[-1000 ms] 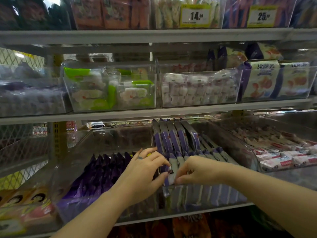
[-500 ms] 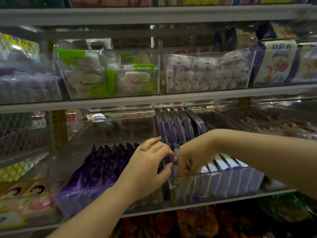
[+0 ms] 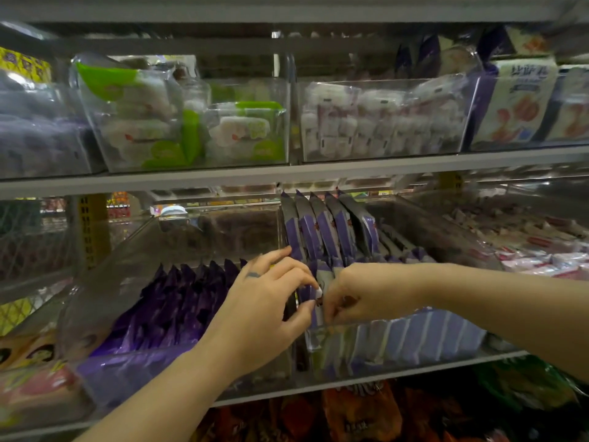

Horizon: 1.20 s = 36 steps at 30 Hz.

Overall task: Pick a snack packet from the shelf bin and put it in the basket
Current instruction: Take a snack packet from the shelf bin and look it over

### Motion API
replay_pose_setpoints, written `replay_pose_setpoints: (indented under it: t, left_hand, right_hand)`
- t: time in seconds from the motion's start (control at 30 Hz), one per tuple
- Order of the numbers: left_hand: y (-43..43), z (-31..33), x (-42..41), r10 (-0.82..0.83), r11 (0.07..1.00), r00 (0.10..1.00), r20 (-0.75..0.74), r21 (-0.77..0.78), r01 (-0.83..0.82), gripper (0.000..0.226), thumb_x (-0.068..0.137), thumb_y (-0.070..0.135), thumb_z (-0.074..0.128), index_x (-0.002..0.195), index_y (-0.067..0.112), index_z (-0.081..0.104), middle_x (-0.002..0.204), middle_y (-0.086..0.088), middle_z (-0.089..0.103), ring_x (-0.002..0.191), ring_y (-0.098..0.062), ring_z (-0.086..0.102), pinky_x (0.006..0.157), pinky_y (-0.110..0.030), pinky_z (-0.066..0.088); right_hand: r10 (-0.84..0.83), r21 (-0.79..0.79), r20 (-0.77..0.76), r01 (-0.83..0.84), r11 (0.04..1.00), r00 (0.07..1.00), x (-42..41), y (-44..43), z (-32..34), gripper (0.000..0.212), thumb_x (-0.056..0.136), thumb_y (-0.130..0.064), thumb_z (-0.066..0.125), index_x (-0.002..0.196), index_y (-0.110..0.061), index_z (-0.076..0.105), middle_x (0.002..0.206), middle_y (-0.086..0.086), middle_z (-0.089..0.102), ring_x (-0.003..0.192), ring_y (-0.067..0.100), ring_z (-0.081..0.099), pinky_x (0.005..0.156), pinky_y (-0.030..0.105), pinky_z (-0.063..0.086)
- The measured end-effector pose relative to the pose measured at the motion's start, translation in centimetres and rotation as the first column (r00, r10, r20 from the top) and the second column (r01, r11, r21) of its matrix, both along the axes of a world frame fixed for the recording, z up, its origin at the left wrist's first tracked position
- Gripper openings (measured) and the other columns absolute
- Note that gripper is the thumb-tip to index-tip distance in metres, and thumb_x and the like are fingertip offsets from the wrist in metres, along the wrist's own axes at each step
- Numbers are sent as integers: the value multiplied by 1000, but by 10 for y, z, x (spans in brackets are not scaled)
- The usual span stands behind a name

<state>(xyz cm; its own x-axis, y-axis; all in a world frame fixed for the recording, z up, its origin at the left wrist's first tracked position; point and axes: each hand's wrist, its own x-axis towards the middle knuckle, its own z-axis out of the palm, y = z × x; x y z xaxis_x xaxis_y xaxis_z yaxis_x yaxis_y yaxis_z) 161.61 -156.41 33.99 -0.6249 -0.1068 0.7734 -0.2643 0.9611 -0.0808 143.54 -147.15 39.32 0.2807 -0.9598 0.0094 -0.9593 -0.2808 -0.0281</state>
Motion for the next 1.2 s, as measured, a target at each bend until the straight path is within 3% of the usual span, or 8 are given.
replay_pose_setpoints:
  t: [0.2, 0.47, 0.7, 0.83, 0.93, 1.07, 1.13, 1.2]
  left_hand:
    - [16, 28, 3, 232, 971, 938, 256, -115, -209, 28, 92, 52, 44, 113, 41, 59, 125, 22, 55, 143, -8, 22, 116, -43, -12]
    - [45, 57, -10, 428, 903, 624, 654, -273, -333, 35, 100, 47, 39, 117, 32, 65, 136, 6, 56, 147, -20, 15, 114, -61, -8]
    - [56, 52, -9, 478, 875, 548, 686, -315, -368, 36, 104, 34, 31, 118, 21, 63, 140, -2, 50, 148, -26, 12, 113, -66, -7]
    - [64, 41, 1, 380, 925, 774, 507, -184, -334, 34, 103, 35, 33, 118, 26, 62, 132, 6, 57, 138, -19, 36, 117, -52, 17]
    - [76, 20, 11, 177, 968, 984, 22, 177, -178, 33, 100, 37, 40, 84, 23, 64, 83, 10, 65, 85, -16, 62, 71, -35, 45]
    - [105, -8, 21, 18, 579, 974, -226, 796, 174, 44, 97, 51, 43, 83, 18, 70, 82, 0, 74, 73, -17, 71, 67, -35, 53]
    - [122, -24, 26, -88, 225, 958, -272, 932, 285, 42, 93, 57, 46, 98, 22, 68, 95, -2, 75, 75, -17, 74, 57, -25, 53]
    - [136, -45, 32, -157, 71, 934, -322, 939, 336, 35, 94, 50, 52, 111, 22, 66, 97, 0, 76, 80, -14, 74, 54, -18, 52]
  right_hand:
    - [-51, -296, 342, 159, 942, 938, -10, 17, -1, 18, 97, -28, 52, 85, -41, 54, 95, -12, 54, 82, 0, 54, 75, 16, 45]
    - [81, -471, 653, 321, 822, 753, 2, 25, 12, 12, 100, -10, 44, 98, -8, 56, 72, 5, 54, 47, -3, 46, 48, 13, 40]
    - [119, -471, 741, 385, 794, 661, 5, 56, 5, 14, 100, -10, 44, 96, -15, 57, 90, 13, 64, 64, 9, 59, 56, 19, 51]
    - [228, -566, 761, 449, 691, 608, 12, 88, -5, 16, 101, -10, 42, 96, -17, 56, 99, 6, 66, 68, 5, 61, 60, 17, 52]
    - [312, -608, 766, 476, 636, 562, 29, 110, -29, 19, 101, -8, 41, 94, -20, 53, 107, -6, 63, 79, 4, 65, 70, 20, 56]
    - [399, -614, 781, 472, 633, 480, 63, 133, -80, 23, 102, -13, 39, 92, -29, 52, 127, -9, 53, 104, 8, 63, 85, 34, 57]
    - [408, -599, 792, 446, 665, 455, 79, 141, -107, 24, 100, -21, 40, 90, -38, 54, 132, -13, 51, 119, 10, 57, 95, 43, 52]
    - [400, -573, 808, 422, 702, 432, 90, 148, -135, 21, 95, -25, 44, 88, -41, 56, 135, -14, 50, 127, 11, 49, 100, 46, 46]
